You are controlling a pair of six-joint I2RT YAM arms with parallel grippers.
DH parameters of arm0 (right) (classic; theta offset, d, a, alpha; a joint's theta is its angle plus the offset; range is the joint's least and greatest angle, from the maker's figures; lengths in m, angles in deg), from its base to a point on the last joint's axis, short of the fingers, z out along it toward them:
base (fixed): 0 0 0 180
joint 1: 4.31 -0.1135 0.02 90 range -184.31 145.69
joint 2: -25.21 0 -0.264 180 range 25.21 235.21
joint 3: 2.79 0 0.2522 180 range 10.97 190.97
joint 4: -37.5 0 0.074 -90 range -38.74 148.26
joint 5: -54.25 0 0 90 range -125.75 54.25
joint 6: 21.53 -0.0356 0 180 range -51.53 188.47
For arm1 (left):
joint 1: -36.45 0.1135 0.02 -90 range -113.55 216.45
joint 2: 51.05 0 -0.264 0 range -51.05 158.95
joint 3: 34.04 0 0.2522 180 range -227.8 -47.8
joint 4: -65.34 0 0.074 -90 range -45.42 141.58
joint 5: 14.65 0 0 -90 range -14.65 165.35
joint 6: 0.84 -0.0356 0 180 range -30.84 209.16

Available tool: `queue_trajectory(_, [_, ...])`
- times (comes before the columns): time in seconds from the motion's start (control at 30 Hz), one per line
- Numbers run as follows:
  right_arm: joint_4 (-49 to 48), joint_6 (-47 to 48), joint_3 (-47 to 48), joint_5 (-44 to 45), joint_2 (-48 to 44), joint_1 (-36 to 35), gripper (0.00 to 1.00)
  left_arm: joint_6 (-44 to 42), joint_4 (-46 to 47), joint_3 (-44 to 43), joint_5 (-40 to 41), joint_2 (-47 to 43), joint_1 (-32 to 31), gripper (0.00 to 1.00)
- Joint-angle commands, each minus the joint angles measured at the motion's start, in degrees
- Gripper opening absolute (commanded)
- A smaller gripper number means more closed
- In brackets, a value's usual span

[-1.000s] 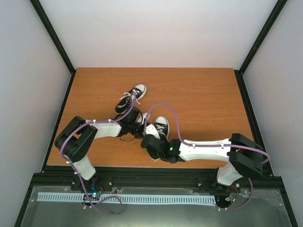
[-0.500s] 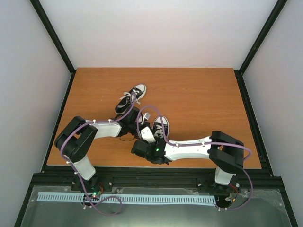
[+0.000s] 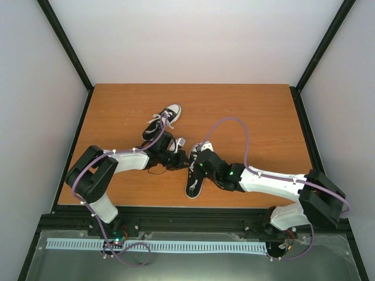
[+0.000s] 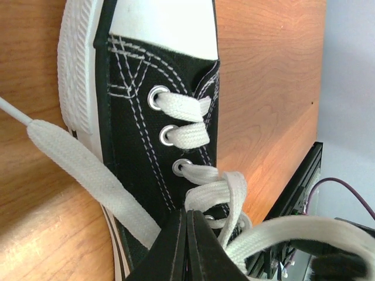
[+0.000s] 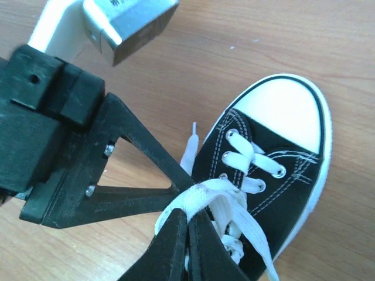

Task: Tie the shoes
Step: Cross the shoelace with the shoelace.

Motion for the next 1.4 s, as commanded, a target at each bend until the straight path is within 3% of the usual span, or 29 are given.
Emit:
queue_trajectory(0.0, [-8.83,-1.24,-3.54,-11.15,-1.09,4.18,0.03,-1.55,-0.24,0.01,2.43,-3.03,0.49,0.01])
queue_trajectory(0.33, [-14.96,-7.52,-10.32,-14.72,-4.26,13.78,0.03,-2.13,-1.13,1.10,5.45,-5.36,1.83,0.01])
queue_trajectory(0.73, [-17.11,-8.61,-11.15,-16.31,-1.76,18.25,0.03,-3.61,-1.34,1.82,4.10,-3.87,4.70,0.01])
queue_trajectory(1.23, [-19.69,-3.75,-2.78,-20.80,8.48,20.10,0.03,-3.53,1.86,2.10,1.90,-1.66,4.75,0.01])
queue_trajectory(1.3, [-20.22,-3.55,-2.46,-22.00,9.59,20.64,0.10,-3.60,1.87,1.84,1.90,-1.72,4.75,0.01])
queue_trajectory(1.37, [-20.80,-3.17,-3.06,-23.55,9.34,21.38,0.25,-3.67,1.73,1.51,1.86,-1.70,4.75,0.01])
